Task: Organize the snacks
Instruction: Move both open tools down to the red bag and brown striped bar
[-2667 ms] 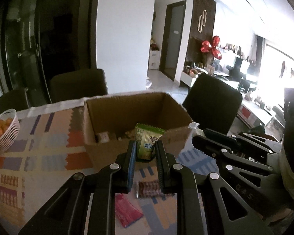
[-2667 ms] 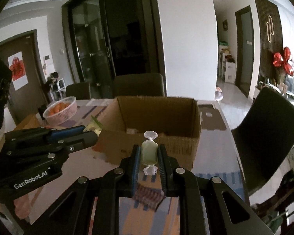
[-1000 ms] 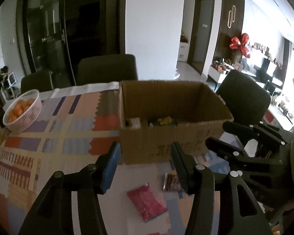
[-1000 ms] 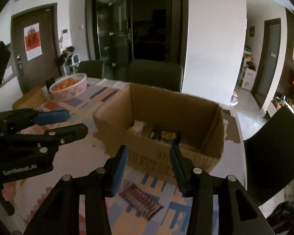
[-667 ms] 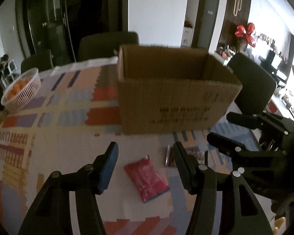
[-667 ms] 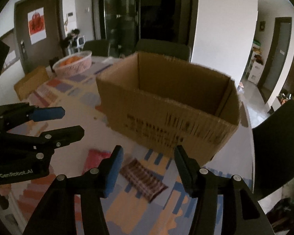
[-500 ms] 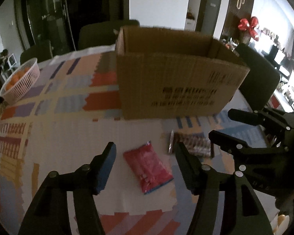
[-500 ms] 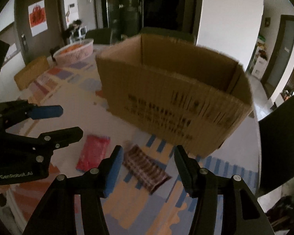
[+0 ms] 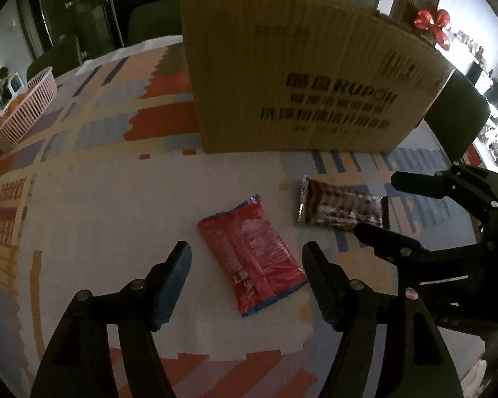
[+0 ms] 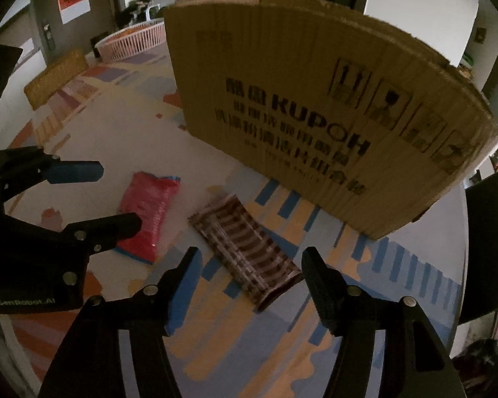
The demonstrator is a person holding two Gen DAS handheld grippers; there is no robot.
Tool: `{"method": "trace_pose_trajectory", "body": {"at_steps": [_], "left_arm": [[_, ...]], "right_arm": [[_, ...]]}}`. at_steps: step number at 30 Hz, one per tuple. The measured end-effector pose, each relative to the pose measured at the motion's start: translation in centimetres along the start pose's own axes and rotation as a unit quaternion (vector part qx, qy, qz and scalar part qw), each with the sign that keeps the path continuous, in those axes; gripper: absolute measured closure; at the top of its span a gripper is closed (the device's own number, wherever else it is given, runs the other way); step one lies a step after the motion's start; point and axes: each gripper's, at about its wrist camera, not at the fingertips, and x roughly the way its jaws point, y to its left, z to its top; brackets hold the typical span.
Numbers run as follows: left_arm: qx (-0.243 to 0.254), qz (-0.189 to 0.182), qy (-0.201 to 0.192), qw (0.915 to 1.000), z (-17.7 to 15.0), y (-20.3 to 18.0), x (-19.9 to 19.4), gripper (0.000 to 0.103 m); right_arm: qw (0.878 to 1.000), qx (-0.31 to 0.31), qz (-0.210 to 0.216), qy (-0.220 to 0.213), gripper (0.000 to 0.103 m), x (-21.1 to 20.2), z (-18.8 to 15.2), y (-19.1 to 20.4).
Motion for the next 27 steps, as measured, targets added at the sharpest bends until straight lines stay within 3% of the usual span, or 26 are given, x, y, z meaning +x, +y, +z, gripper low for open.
{"method": "trace_pose_trajectory", "body": {"at_steps": [17,27], "left_arm": [[-0.021,0.015,0.017,0.9995,0.7,1.4,2.9,0.035],[-0.031,-0.004,0.025,0.9992,0.9,1.7,3.4,0.035]], "right_arm": [[1.000,-0.011,-0.002,0.022,0.040,3.1,0.9,0.3],[1.000,-0.009,-0.006,0.021,0.040,3.9,0.9,0.6]]}}
